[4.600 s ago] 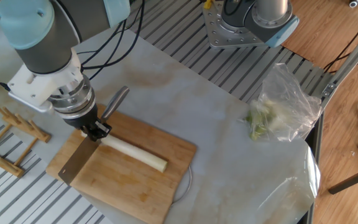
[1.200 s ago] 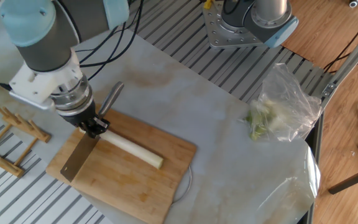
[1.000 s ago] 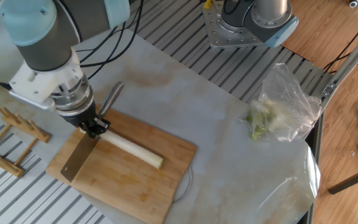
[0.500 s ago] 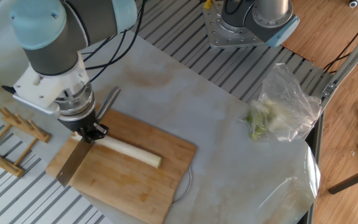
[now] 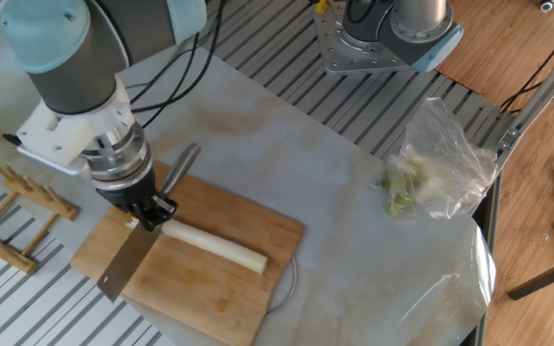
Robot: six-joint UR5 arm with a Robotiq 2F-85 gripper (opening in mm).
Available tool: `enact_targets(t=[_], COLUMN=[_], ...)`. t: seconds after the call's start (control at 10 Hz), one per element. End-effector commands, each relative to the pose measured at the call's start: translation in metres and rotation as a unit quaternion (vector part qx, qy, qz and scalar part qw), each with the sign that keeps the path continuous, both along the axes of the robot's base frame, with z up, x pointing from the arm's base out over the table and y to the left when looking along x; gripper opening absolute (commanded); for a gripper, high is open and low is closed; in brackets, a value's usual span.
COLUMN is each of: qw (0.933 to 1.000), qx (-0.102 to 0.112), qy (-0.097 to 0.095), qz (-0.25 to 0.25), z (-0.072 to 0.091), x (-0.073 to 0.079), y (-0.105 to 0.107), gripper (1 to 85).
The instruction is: Chop the scallions
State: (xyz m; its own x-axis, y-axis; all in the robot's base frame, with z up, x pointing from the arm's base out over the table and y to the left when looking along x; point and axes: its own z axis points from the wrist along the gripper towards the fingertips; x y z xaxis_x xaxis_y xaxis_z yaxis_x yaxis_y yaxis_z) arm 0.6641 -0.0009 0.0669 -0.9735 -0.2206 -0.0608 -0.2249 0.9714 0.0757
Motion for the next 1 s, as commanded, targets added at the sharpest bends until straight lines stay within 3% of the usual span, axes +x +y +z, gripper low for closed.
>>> enact_targets(t=[0.0, 0.5, 0.7, 0.9], qw=[0.9997, 0.9999, 0.9996, 0.9959], qx=[0.024, 0.010, -0.004, -0.009], qy=[0.000, -0.004, 0.006, 0.065], qz=[-0.009, 0.013, 0.027, 0.062], z=[0.000, -0.011, -0.014, 0.000], x=[0.001, -0.003, -0.009, -0.034], y=[0.013, -0.009, -0.017, -0.033], gripper=[1.3, 1.3, 1.3, 1.3])
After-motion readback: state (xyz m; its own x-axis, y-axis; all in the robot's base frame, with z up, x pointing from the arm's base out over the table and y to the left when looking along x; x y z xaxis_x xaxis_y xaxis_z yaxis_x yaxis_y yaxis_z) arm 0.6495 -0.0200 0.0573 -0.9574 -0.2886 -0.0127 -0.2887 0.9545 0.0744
